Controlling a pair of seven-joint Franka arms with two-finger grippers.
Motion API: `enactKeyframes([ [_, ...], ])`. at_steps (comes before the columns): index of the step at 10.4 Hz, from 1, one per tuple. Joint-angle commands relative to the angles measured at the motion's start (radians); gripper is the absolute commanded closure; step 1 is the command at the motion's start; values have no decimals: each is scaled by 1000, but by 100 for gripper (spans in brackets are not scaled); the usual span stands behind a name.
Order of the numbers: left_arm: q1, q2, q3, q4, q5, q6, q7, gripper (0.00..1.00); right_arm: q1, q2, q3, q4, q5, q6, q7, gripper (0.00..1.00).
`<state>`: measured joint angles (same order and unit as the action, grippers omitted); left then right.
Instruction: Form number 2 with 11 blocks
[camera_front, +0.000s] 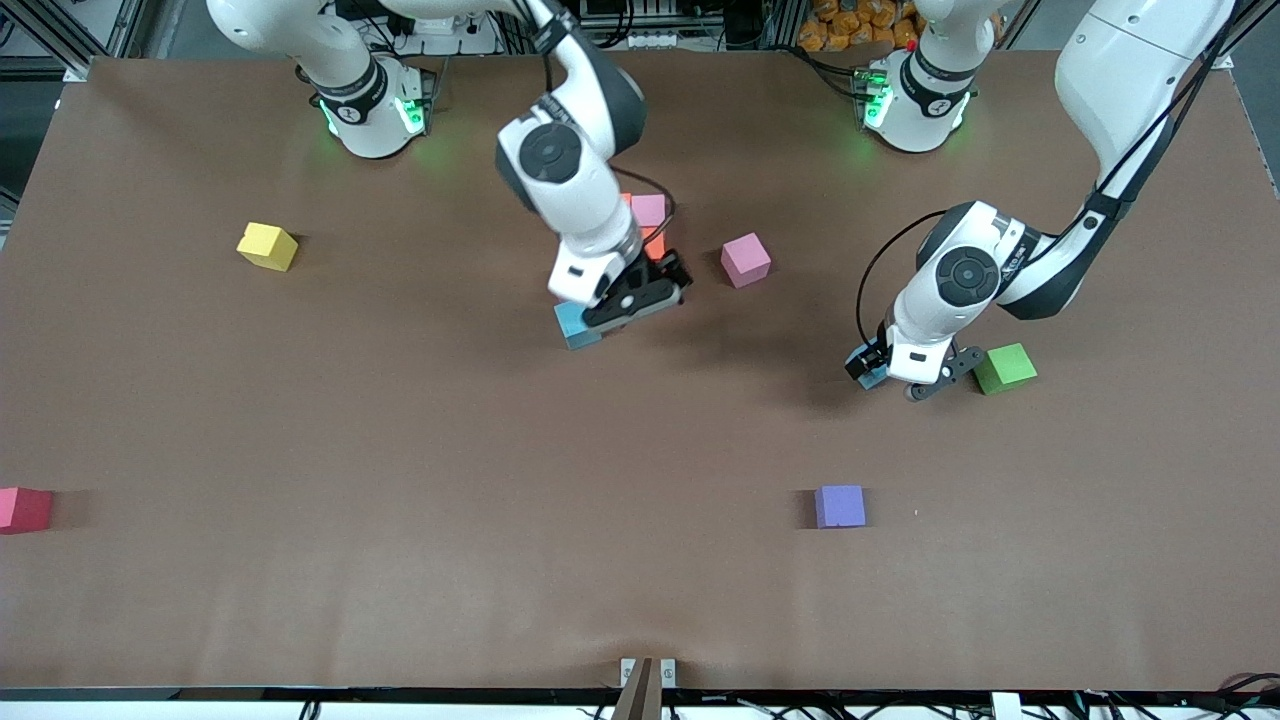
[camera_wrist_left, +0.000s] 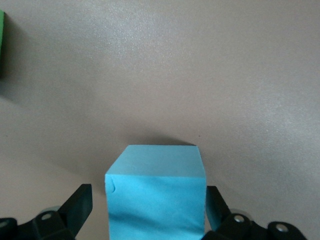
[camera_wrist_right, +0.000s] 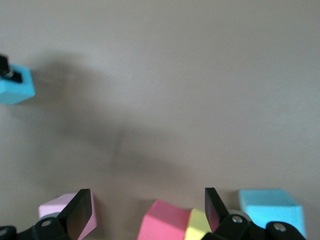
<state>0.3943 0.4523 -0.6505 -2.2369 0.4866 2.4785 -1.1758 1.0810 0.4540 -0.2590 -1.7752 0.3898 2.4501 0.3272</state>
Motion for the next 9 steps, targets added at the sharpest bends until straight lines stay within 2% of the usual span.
enactKeyframes([
  [1,9,6,-5,5,20,10,13,0,88,21,-8,17,-52,0,119,0],
  [2,9,6,-5,5,20,10,13,0,118,29,-8,17,-90,3,151,0],
  [4,9,6,-5,5,20,10,13,0,171,90,-6,54,-216,51,348,0],
  [7,9,6,-5,5,20,10,15,0,223,204,-5,153,-229,96,489,0],
  [9,9,6,-5,5,20,10,16,0,237,235,-5,174,-238,96,532,0],
])
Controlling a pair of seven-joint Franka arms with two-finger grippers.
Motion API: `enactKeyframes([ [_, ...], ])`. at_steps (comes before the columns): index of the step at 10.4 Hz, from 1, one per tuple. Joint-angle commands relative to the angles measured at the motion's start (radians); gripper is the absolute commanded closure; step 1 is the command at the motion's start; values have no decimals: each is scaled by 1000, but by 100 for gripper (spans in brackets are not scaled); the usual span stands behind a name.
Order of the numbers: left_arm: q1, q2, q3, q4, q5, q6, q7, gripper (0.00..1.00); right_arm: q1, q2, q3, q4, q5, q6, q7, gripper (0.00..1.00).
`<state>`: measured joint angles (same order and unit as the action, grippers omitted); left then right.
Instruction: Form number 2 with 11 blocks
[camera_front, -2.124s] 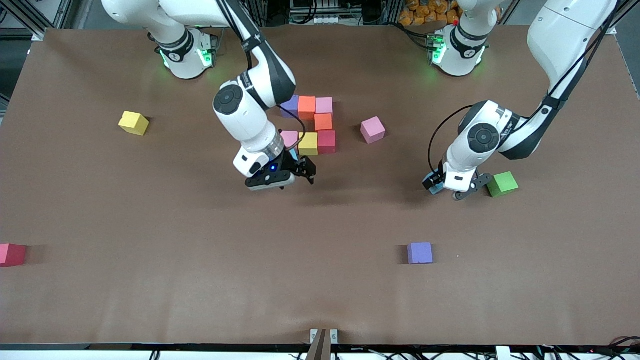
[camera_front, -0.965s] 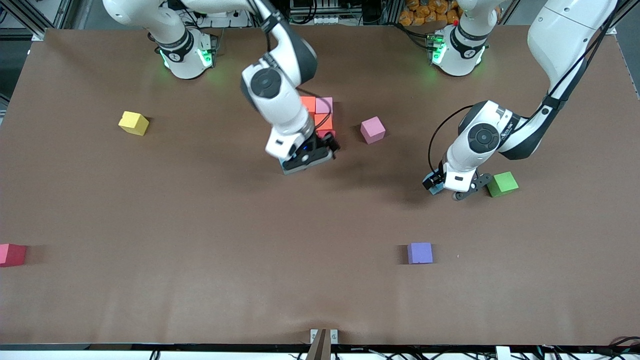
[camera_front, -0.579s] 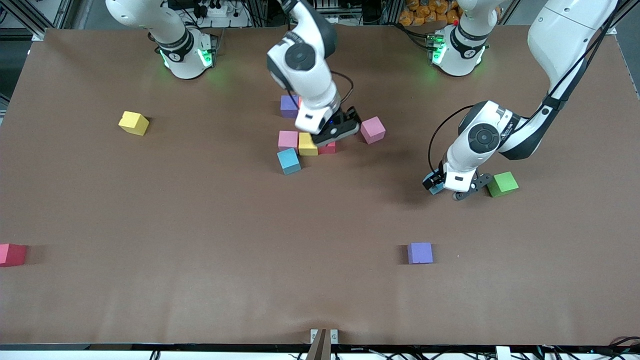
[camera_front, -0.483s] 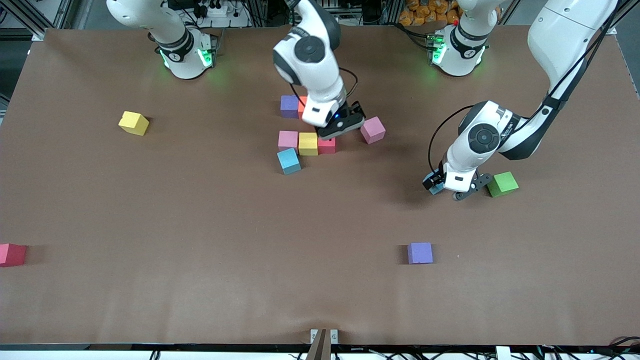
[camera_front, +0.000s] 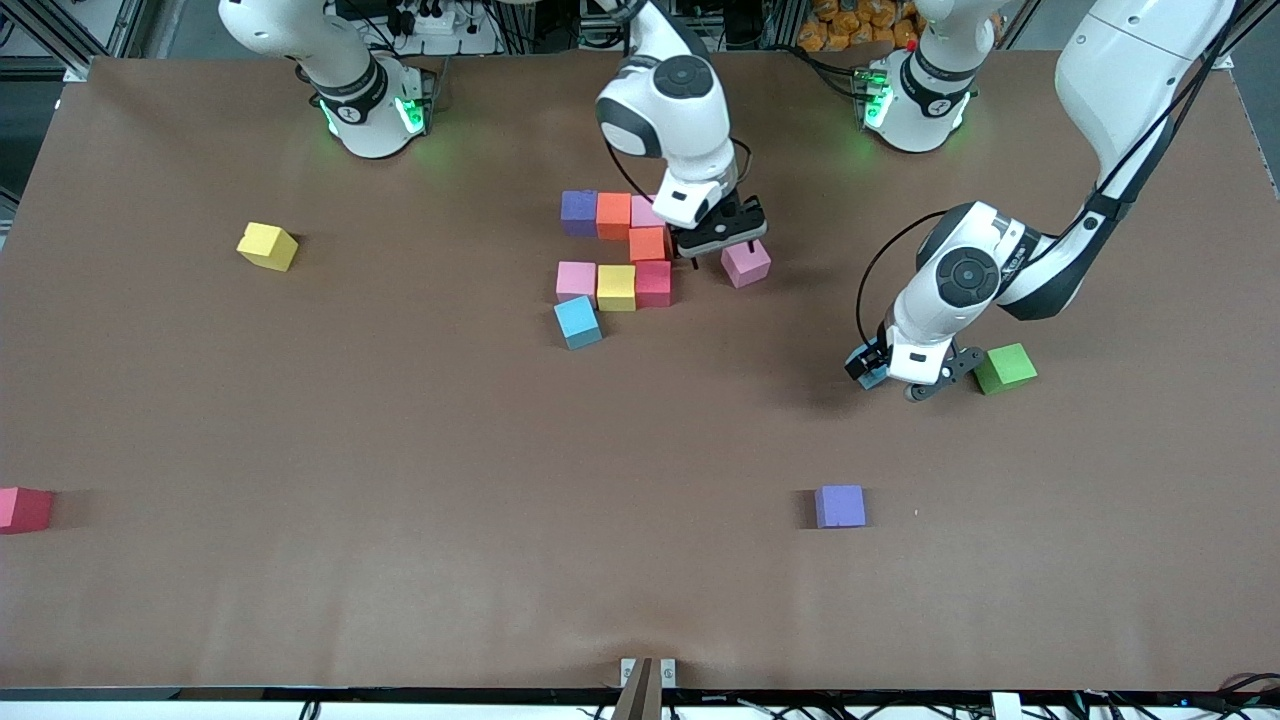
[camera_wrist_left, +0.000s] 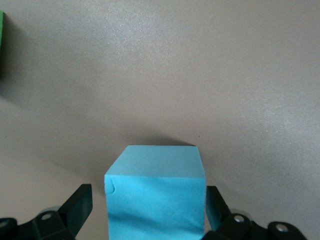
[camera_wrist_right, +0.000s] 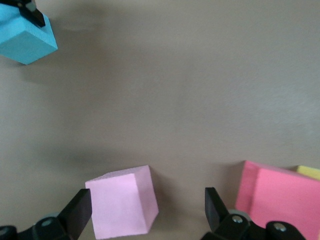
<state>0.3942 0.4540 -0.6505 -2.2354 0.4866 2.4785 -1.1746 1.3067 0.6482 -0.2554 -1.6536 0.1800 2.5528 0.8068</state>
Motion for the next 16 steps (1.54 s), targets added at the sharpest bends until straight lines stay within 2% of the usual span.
enactKeyframes([
  [1,11,5,-4,3,18,10,15,0,19,56,-8,72,-30,-8,52,0],
  [5,11,5,-4,3,20,10,15,0,51,120,-8,127,-28,-8,58,0],
  [14,15,5,-4,3,20,10,15,0,74,171,-8,144,-28,-6,60,0],
  [15,15,5,-4,3,20,10,15,0,72,174,-8,153,-28,-6,60,2],
  [16,15,5,-4,3,20,10,15,0,74,180,-10,155,-30,-6,60,10],
])
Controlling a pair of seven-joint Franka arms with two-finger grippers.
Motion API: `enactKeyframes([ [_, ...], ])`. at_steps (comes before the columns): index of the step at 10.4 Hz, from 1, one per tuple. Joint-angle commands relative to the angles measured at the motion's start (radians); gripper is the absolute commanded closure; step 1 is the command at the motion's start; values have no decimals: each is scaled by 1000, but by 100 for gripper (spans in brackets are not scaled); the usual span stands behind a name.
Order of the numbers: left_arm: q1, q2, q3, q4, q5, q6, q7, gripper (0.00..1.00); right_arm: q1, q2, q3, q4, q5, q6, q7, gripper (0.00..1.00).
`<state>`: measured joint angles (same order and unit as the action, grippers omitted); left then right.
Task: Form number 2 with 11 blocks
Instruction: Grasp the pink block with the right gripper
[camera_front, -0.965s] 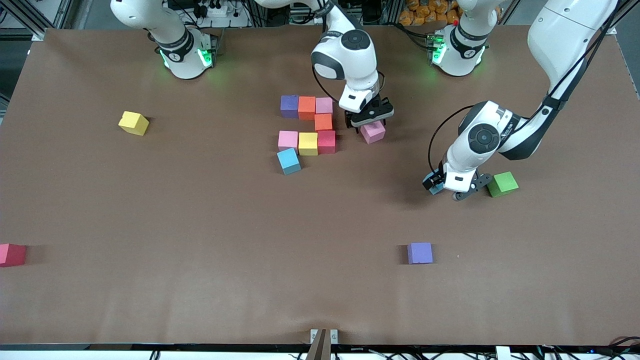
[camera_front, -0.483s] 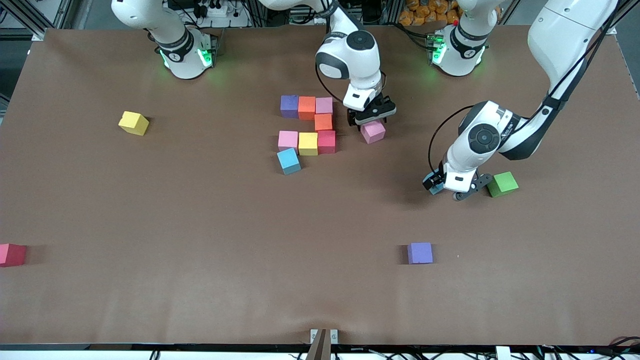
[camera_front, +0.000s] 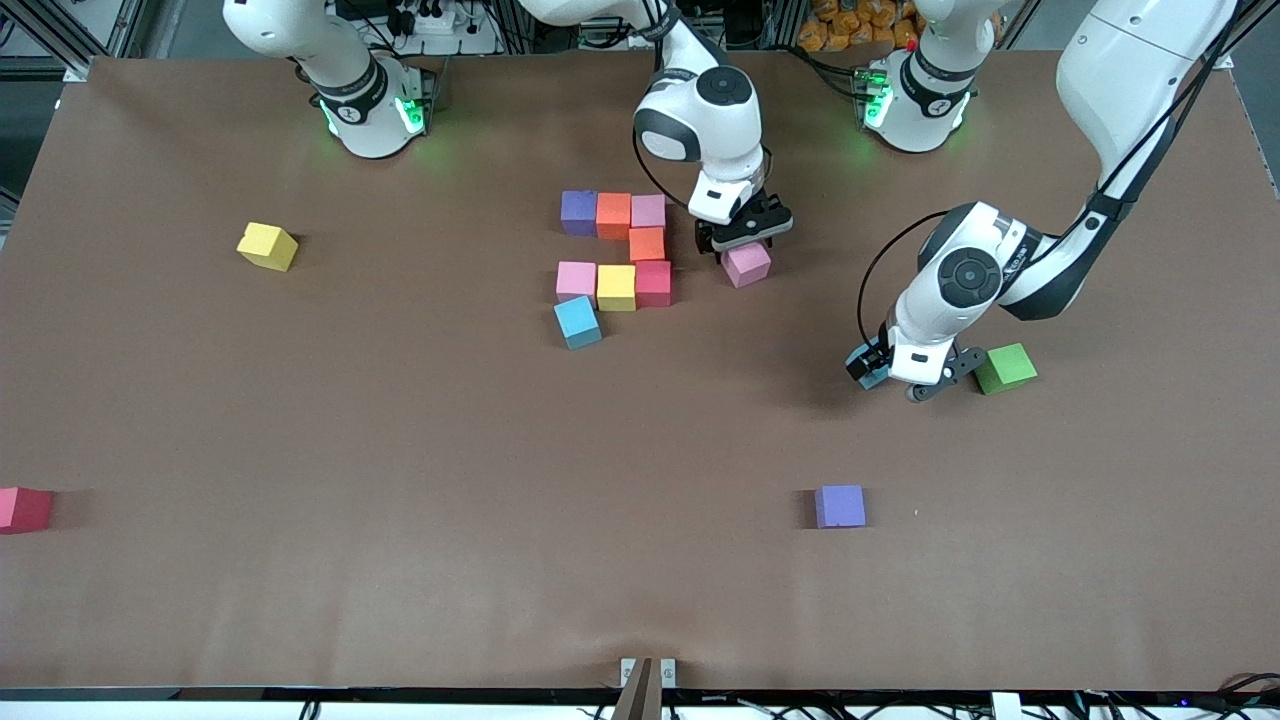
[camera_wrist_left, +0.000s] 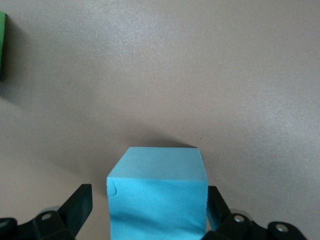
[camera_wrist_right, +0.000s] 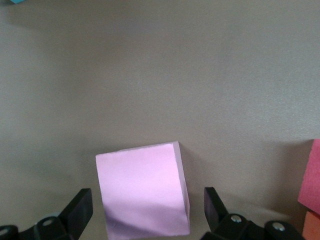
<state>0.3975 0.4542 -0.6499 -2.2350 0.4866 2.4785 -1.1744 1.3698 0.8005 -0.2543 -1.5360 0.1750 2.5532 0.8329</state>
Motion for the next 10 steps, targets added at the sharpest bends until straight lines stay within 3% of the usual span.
enactKeyframes([
  [1,12,4,-5,3,20,10,15,0,11,34,-11,37,-25,-7,34,19],
  [3,12,4,-5,3,20,10,15,0,6,32,-13,46,-23,-11,29,49],
  [5,12,4,-5,3,20,10,15,0,2,32,-16,54,-20,-21,26,98],
  [7,12,4,-5,3,20,10,15,0,-11,22,-19,63,-12,-27,26,100],
  [10,12,6,-5,3,20,10,16,0,-105,-10,-20,149,3,-198,18,100],
])
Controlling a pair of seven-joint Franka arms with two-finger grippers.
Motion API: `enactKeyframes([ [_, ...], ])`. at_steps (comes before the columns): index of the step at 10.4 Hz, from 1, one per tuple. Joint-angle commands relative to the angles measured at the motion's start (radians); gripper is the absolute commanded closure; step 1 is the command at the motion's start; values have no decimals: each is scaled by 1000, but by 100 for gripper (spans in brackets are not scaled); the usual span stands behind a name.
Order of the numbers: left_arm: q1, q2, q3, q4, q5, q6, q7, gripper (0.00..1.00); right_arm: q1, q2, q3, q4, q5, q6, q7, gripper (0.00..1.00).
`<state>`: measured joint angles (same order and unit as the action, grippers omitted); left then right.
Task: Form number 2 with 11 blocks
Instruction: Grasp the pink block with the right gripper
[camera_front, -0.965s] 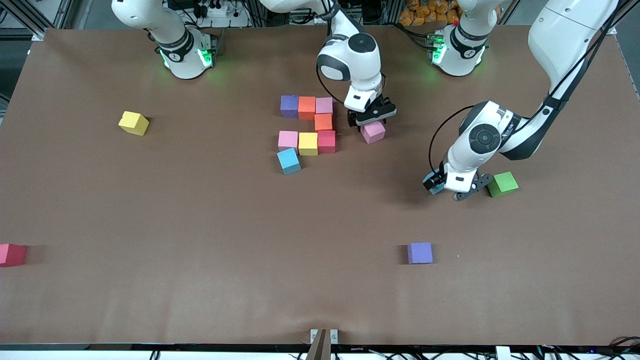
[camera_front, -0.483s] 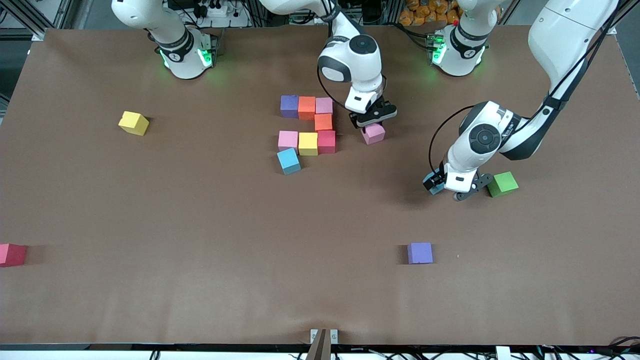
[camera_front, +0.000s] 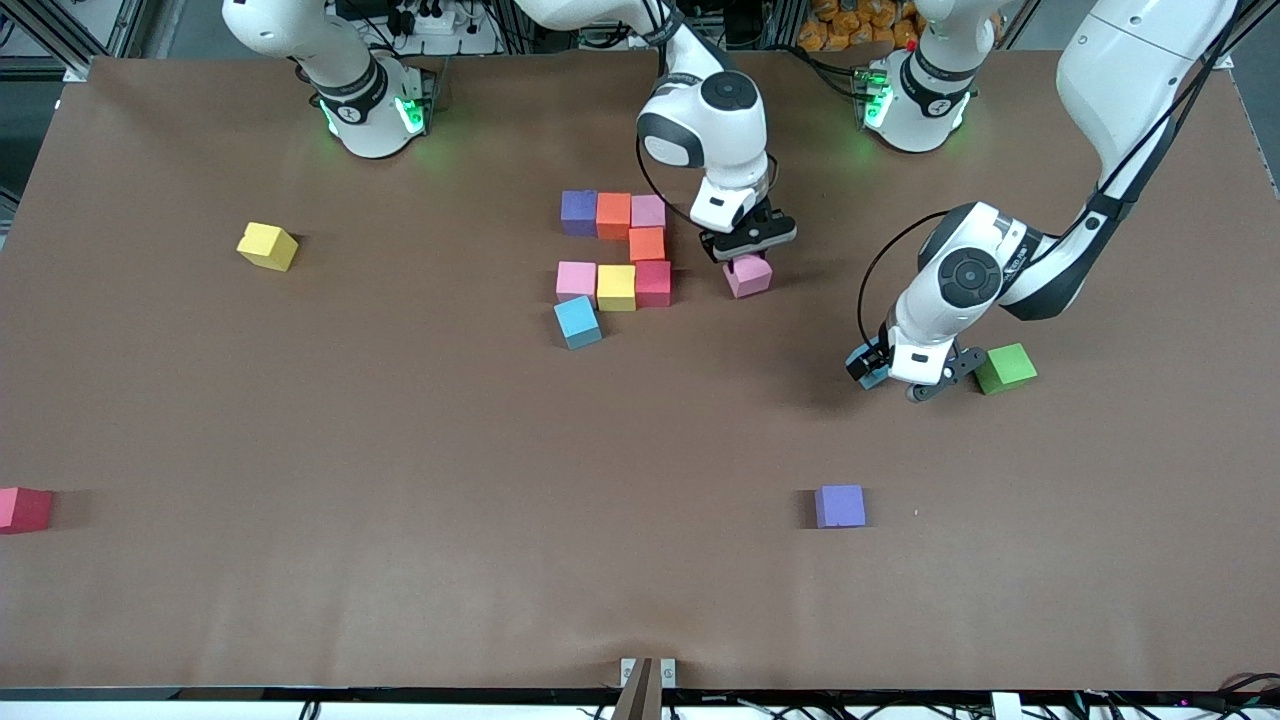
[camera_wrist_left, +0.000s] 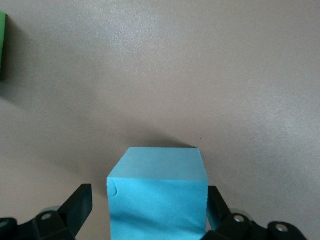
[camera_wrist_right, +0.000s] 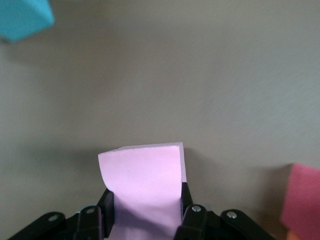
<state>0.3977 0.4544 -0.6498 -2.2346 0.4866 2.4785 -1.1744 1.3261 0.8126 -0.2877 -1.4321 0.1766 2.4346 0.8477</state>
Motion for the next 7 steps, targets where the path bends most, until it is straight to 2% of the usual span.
enactKeyframes([
  [1,12,6,-5,3,20,10,16,0,-106,-30,13,45,4,-80,-22,100],
  [2,12,6,-5,3,20,10,16,0,-167,-39,25,47,9,-80,-86,100],
  [4,12,6,-5,3,20,11,16,0,-313,-64,96,47,12,-91,-172,100],
  [6,12,6,-5,3,20,10,16,0,-488,-70,213,65,11,-150,-246,100],
  [7,12,6,-5,3,20,10,16,0,-545,-72,246,67,11,-158,-275,100],
])
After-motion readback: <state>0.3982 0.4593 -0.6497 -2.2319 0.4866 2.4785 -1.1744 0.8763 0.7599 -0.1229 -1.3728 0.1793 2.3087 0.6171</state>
